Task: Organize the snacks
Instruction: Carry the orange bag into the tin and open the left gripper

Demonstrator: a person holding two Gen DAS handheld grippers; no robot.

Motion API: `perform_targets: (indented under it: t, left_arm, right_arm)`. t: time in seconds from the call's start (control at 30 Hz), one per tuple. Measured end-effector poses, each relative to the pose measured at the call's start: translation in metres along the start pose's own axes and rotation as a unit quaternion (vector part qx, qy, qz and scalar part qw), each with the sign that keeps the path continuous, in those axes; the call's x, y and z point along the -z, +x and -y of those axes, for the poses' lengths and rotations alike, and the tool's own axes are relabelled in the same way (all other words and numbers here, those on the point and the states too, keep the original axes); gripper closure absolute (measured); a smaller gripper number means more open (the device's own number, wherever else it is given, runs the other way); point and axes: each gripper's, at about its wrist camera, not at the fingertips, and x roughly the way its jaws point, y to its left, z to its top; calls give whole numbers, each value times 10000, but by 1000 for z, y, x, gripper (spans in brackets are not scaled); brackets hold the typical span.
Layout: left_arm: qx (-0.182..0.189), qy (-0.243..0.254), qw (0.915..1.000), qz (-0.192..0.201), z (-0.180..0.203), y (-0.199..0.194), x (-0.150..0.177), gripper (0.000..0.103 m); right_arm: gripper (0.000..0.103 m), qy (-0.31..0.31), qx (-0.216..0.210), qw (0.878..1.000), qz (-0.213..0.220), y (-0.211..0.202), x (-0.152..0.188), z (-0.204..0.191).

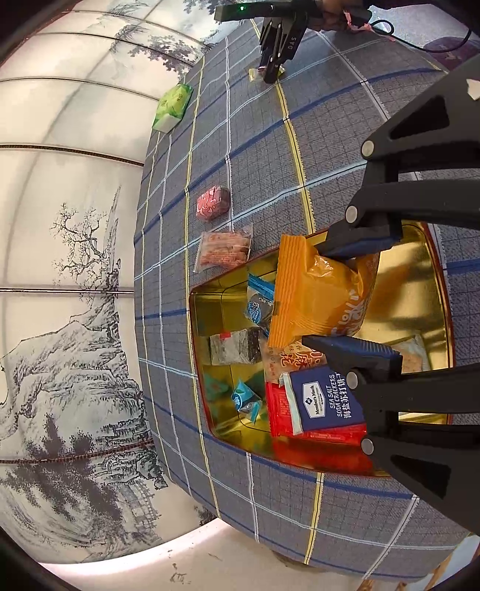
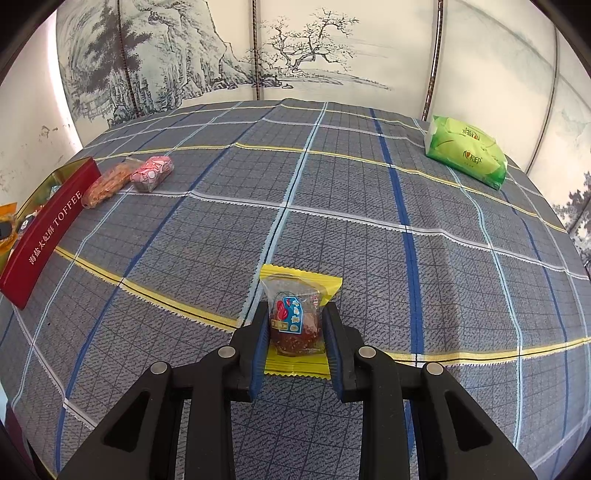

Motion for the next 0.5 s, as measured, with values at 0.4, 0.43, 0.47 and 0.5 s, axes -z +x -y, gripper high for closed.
perform_targets:
  t: [0.4,0.43,0.47,0.5]
  left_arm:
    - [-232,158,9996,61,5,9,-5,68]
    - [-249,168,9995,68,6,10,-5,68]
    - [-252,174,9995,67,6,10,-5,68]
    - [-251,181,9995,63,6,11,-6,68]
  right_arm:
    - [75,-5,11,10000,-4,0,0,0]
    - [75,-4,10,10000,-4,0,0,-1]
    - [75,-5,12,10000,-5,0,0,-1]
    - [75,-6,13,10000,-5,0,0,-1]
